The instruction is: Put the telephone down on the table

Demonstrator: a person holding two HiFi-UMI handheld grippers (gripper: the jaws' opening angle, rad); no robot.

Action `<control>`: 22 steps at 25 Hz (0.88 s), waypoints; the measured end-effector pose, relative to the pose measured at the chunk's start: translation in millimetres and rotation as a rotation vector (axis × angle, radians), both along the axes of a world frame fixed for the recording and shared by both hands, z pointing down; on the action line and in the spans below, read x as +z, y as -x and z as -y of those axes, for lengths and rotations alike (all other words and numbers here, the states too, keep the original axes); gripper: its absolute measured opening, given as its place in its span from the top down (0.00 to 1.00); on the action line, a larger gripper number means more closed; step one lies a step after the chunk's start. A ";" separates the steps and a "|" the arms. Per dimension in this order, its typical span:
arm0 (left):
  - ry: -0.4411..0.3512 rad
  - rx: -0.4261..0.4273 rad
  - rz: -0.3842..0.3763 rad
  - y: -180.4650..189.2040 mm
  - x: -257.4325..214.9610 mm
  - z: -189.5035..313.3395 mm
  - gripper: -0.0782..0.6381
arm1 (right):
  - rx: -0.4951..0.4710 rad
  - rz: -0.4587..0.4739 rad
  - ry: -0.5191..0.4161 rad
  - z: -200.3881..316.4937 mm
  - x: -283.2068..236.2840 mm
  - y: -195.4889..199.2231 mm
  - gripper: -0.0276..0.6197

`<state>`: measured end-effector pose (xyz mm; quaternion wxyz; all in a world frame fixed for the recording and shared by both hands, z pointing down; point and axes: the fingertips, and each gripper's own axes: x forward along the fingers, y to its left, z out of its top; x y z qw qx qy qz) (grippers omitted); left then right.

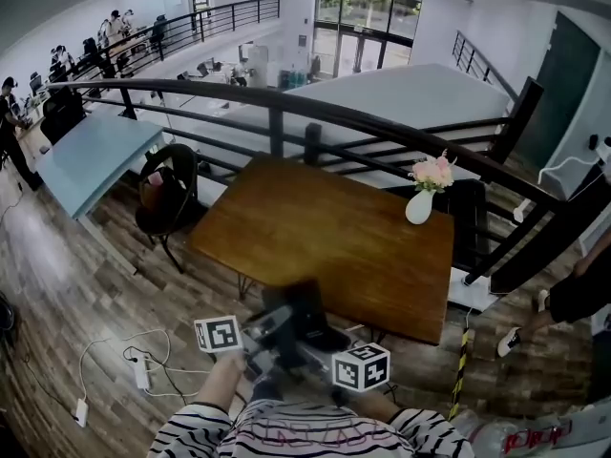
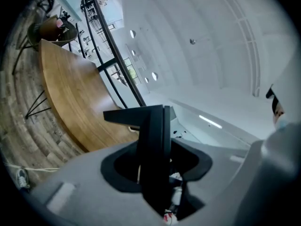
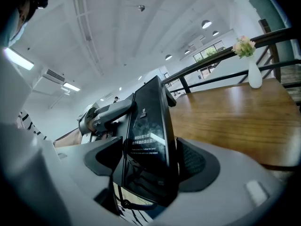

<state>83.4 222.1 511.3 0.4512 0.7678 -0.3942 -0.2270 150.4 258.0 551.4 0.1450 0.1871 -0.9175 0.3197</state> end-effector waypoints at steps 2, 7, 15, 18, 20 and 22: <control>-0.004 0.023 0.005 20.9 -0.4 17.1 0.63 | 0.024 0.006 -0.001 15.9 -0.1 22.1 0.41; -0.024 0.083 0.013 75.9 -12.4 56.1 0.63 | 0.077 0.017 0.000 51.1 -8.0 81.3 0.41; -0.022 0.146 0.030 164.4 -17.2 99.6 0.63 | 0.141 0.036 -0.002 91.3 -13.2 173.2 0.41; -0.022 0.157 0.029 186.1 -15.8 111.1 0.63 | 0.153 0.033 0.000 101.9 -11.7 195.7 0.41; -0.011 0.156 0.030 195.1 -12.8 118.9 0.63 | 0.157 0.027 0.003 109.4 -10.4 203.9 0.41; 0.004 0.152 0.031 200.1 -9.0 126.2 0.63 | 0.159 0.020 0.006 117.0 -9.5 207.3 0.41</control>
